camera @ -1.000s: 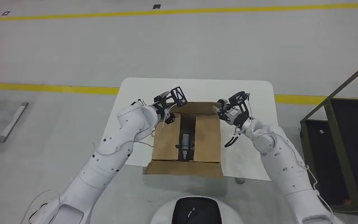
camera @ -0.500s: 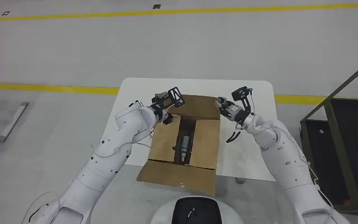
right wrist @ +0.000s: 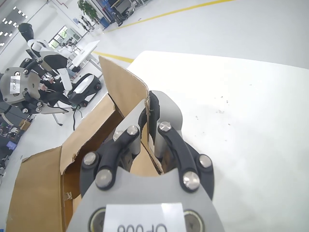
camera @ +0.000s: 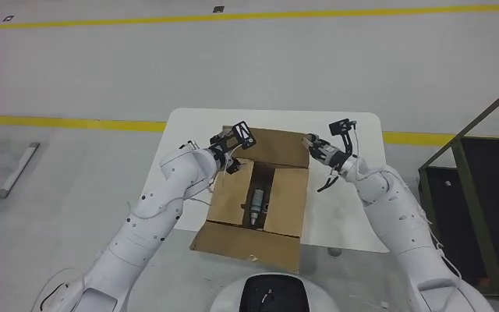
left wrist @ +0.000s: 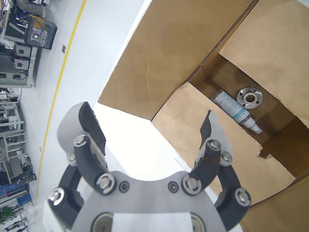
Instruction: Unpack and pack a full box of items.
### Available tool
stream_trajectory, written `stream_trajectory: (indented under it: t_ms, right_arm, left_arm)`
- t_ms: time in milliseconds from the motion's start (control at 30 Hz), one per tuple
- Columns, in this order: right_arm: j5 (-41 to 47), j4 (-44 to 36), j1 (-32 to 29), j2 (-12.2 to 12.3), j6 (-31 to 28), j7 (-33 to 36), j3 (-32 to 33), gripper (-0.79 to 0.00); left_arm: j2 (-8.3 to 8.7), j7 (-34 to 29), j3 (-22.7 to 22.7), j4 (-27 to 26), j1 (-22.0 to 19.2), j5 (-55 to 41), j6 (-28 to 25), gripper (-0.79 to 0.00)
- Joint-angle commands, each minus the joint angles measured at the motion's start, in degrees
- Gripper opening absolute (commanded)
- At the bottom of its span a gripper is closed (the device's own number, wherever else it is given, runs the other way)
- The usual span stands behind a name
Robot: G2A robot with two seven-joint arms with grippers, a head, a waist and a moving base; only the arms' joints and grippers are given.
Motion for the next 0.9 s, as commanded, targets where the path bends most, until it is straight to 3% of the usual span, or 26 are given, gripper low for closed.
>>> stream_trajectory:
  t_ms: [0, 867]
  right_arm:
    - [0.9, 1.7, 0.7, -0.2, -0.2, -0.1, -0.4, -0.785]
    - [2.9, 19.8, 7.6, -4.1, -0.9, -4.9, -6.4, -0.785]
  left_arm:
    - [-0.07, -0.1, 0.1, 0.1, 0.0, -0.1, -0.1, 0.0]
    - [-0.61, -0.4, -1.2, 0.8, 0.6, -3.6, -1.1, 0.0]
